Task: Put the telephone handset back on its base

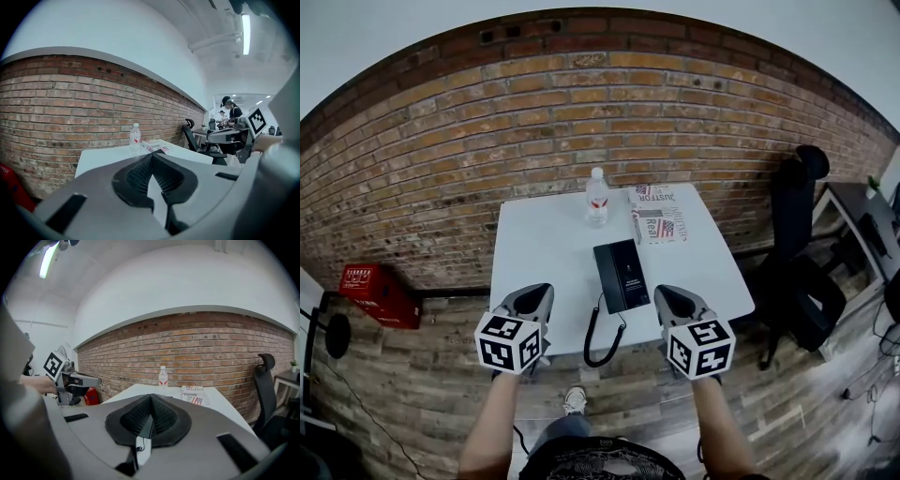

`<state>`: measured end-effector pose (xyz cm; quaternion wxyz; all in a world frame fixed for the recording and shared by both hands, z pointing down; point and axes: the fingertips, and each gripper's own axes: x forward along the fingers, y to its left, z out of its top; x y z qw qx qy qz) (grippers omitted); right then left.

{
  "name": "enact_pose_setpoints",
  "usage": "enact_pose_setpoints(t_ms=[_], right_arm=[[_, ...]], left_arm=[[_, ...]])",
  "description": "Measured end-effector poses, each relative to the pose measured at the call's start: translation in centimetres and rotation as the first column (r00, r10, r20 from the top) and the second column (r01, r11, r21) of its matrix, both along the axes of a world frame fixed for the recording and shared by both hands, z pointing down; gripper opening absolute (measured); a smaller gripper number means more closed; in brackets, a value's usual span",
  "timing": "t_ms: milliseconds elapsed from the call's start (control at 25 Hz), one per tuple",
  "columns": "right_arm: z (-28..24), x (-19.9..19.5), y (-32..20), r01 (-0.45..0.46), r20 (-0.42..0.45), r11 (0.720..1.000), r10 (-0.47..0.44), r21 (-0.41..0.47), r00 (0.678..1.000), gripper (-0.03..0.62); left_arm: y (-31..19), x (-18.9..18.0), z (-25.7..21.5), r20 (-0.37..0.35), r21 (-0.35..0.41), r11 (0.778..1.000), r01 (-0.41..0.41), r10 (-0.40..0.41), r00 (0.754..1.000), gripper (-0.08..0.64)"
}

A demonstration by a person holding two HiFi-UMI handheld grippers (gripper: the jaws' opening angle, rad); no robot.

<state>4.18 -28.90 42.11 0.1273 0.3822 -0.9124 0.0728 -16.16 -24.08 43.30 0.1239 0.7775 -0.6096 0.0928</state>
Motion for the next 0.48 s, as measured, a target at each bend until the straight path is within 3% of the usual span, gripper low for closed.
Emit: enact_pose_setpoints(t_ms=[480], right_arm=[[-0.05,-0.07,0.33,0.000,-0.006,1.000,0.000,0.007,1.000,0.000]], left_arm=[[0.32,-0.19,-0.10,-0.015,0.008,1.000,0.007,-0.007,1.000,0.006]])
